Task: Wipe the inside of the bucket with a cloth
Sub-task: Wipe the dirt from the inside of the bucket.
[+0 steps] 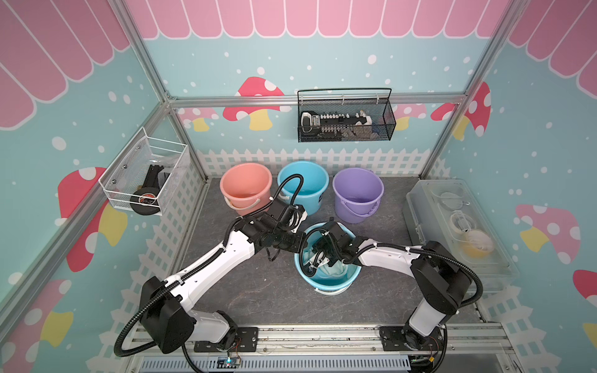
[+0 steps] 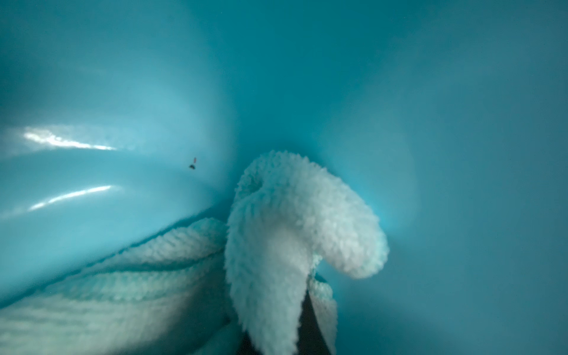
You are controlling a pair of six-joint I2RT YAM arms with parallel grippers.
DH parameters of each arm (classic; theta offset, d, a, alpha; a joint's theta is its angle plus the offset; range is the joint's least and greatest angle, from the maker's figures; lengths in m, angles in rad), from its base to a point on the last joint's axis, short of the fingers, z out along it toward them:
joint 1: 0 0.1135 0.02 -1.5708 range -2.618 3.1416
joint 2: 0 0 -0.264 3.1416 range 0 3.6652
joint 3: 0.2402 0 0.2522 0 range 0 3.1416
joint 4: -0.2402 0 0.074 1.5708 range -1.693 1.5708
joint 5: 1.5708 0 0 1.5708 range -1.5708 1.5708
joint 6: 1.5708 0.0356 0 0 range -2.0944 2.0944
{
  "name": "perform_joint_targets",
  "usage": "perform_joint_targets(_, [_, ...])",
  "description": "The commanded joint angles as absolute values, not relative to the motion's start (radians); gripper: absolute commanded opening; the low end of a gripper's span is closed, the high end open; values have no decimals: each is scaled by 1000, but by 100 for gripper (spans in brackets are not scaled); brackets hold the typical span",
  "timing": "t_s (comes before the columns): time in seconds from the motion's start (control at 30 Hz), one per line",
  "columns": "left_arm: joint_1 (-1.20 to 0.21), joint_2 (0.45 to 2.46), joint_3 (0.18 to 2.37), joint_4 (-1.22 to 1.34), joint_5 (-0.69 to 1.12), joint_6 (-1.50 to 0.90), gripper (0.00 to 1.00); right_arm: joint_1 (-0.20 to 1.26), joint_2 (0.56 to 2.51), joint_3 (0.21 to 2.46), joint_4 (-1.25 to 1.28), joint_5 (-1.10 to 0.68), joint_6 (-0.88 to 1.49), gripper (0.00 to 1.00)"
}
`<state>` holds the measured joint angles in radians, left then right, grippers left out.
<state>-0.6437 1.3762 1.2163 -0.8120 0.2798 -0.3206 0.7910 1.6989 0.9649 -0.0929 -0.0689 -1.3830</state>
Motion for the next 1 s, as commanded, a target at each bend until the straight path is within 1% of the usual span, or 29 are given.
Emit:
perform_joint_targets(0.0, [-655, 1339, 1252, -772, 296, -307, 0, 785, 1695, 978, -159, -55, -1342, 0])
perform_joint_targets(0.17, [-656, 1344, 1244, -772, 253, -313, 0, 785, 1606, 1027, -282, 6, -1344, 0])
perform_joint_targets(0.4, [-655, 1351, 1240, -772, 245, -318, 0, 788, 1450, 1119, -469, 64, -1353, 0])
perform_joint_targets(0.57, [-656, 1352, 1239, -772, 242, -319, 0, 797, 1374, 1199, -604, 122, -1396, 0])
perform_joint_targets(0.77, [-655, 1359, 1239, -772, 242, -320, 0, 818, 1341, 1277, -703, 193, -1446, 0])
perform_joint_targets(0.97, [-655, 1356, 1246, -772, 243, -326, 0, 828, 1386, 1284, -754, 254, -1482, 0])
